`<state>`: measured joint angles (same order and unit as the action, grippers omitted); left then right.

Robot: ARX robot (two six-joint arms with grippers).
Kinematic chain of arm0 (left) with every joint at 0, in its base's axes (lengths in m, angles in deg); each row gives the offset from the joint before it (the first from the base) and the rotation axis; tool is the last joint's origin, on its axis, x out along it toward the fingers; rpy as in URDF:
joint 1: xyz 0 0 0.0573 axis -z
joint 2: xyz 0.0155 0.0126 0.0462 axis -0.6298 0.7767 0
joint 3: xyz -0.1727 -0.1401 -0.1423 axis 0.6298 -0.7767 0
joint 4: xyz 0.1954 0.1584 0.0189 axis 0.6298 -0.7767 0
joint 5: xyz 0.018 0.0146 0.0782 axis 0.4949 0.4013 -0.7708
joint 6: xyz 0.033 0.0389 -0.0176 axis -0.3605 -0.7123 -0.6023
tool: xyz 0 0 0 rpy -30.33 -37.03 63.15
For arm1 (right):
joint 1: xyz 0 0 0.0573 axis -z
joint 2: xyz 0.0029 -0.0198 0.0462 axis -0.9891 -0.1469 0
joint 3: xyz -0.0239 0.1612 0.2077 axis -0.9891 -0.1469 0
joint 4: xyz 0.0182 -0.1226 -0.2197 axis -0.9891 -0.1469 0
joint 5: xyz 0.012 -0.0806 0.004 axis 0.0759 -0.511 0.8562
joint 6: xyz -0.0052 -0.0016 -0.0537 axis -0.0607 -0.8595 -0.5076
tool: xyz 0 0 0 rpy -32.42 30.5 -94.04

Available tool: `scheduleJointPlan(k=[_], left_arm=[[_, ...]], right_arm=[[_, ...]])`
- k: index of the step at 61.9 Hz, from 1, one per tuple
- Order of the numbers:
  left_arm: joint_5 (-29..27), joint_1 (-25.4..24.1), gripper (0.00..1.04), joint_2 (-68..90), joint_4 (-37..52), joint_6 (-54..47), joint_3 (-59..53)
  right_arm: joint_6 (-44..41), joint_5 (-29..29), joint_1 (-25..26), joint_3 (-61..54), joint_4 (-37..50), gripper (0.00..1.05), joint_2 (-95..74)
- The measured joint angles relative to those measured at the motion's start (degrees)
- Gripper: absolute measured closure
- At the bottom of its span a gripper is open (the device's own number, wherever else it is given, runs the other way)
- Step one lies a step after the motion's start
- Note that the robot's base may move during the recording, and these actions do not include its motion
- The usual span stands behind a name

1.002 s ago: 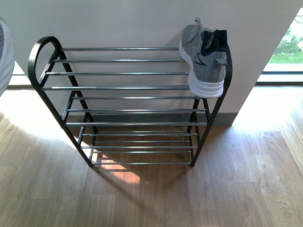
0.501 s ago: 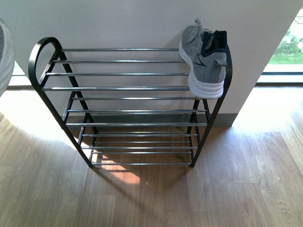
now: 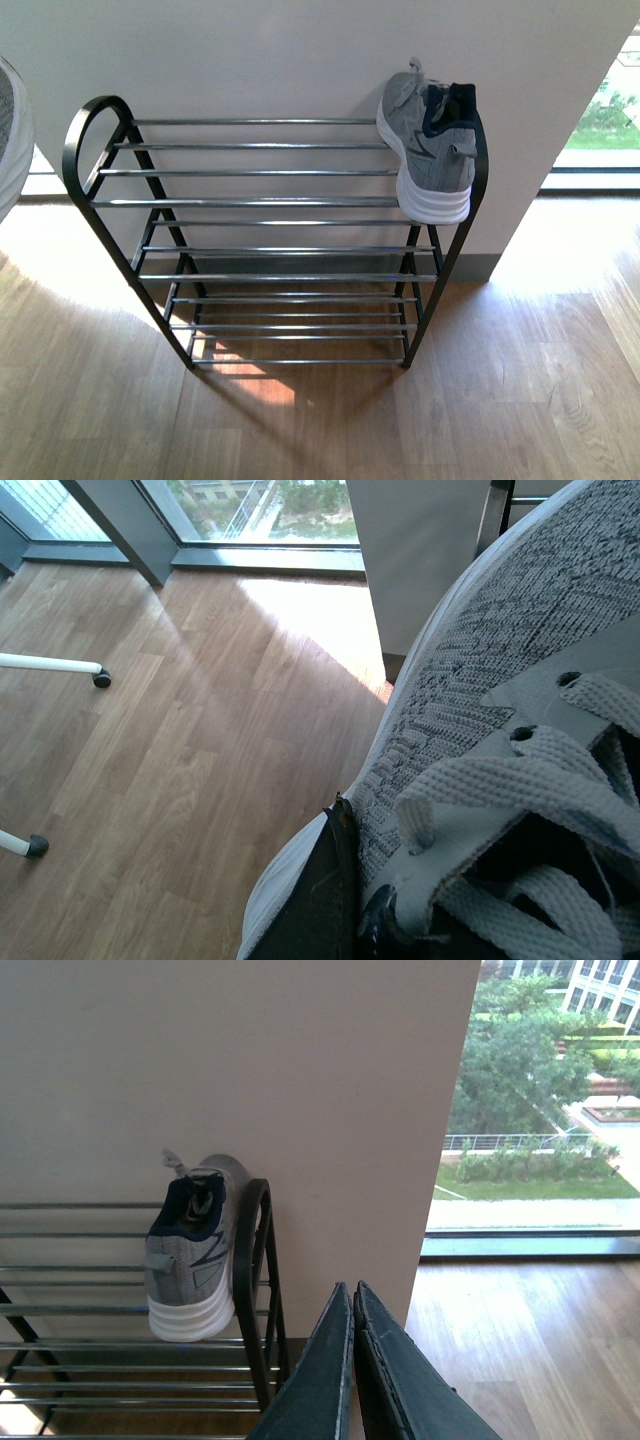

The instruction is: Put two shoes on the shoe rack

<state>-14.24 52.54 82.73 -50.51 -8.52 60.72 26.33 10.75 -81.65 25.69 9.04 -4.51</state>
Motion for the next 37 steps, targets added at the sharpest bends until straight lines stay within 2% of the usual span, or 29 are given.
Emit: scheduleJointPlan(k=[37], left_arm=[[0.02, 0.0, 1.03, 0.0, 0.0, 0.0, 0.0]], right_arm=[[0.0, 0.0, 0.02, -2.1, -19.54, 1.03, 22.97]])
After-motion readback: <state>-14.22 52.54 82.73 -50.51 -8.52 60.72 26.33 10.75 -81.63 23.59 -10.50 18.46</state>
